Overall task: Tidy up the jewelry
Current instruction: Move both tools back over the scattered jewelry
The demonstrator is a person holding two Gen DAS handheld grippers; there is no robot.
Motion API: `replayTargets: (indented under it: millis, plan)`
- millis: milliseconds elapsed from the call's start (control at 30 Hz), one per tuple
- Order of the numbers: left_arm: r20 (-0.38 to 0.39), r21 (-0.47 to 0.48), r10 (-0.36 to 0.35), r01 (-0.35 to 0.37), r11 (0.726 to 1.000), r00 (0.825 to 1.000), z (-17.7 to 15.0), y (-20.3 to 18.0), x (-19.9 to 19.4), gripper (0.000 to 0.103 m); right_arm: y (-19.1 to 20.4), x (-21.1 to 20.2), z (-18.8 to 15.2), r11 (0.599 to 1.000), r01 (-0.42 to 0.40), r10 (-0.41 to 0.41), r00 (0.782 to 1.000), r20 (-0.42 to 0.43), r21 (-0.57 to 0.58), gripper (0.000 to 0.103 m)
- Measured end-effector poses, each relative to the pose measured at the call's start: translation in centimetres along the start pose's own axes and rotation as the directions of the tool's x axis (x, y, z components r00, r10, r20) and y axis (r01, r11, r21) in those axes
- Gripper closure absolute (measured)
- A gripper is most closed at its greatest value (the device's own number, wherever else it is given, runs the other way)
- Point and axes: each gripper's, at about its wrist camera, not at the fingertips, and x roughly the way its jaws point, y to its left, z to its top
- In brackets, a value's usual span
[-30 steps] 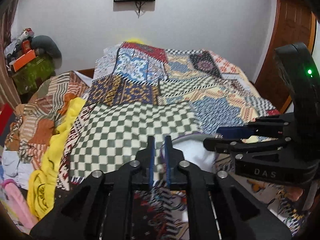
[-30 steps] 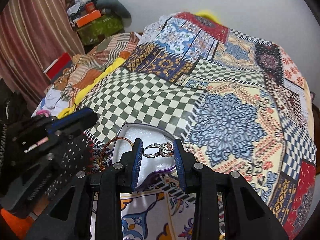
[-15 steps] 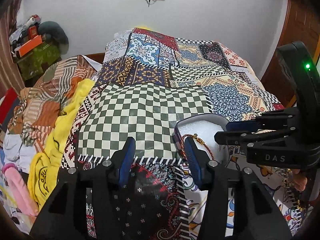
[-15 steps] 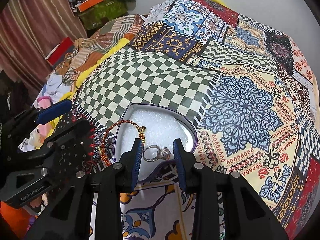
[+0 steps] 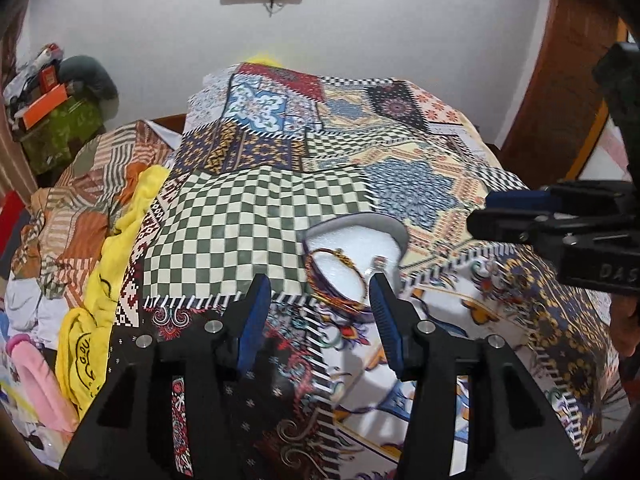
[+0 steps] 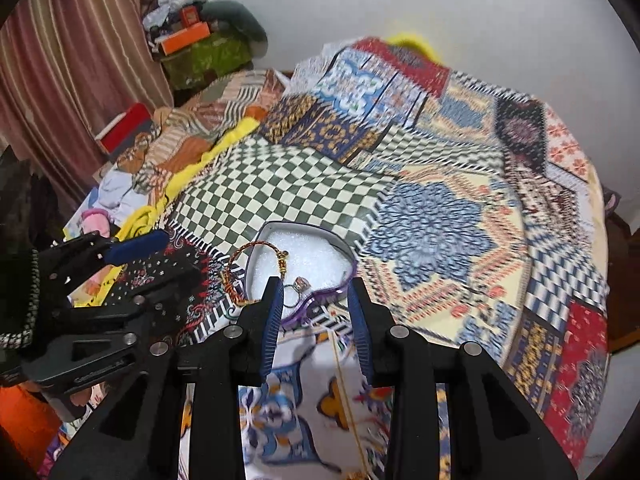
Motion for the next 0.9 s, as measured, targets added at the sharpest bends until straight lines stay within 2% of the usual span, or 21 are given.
replayTargets:
  millis: [167, 333, 600, 800, 900]
  plan:
    - [0.014, 0.034, -0.014, 0.013, 0.999, 1.0, -0.6, -1.8, -1.5, 0.049, -0.6, -3.0, -2.0, 0.998, 0.066, -0.067, 0.994, 0.084, 0.021, 0.049]
    - [0.021, 0.049, -0.03, 0.029, 0.998, 0.999, -1.0, -3.3, -2.6, 0.048, -0.9, -5.2, -3.9, 0.991, 0.134, -0.137, 0.98, 0.141, 0.027, 0.049]
    - [0.015, 0.086, -0.084, 0.083, 0.993, 0.996, -1.4, -6.4, -3.1, 0.046, -2.5, -8.3, -6.6, 0.98, 0.182, -0.194, 0.961, 0.198, 0.076, 0.049]
    - [-0.041, 0.124, -0.145, 0.149, 0.981, 0.989, -2.4, -9.3, -1.7, 0.046, -4.0, -9.0, -8.7, 0.97, 0.218, -0.236, 0.954, 0.187, 0.112, 0.049]
    - [-0.072, 0.15, -0.17, 0.18, 0.972, 0.983, -3.1, -10.8, -0.9, 0.046, -5.1, -8.2, -10.0, 0.963, 0.237, -0.255, 0.955, 0.152, 0.129, 0.049]
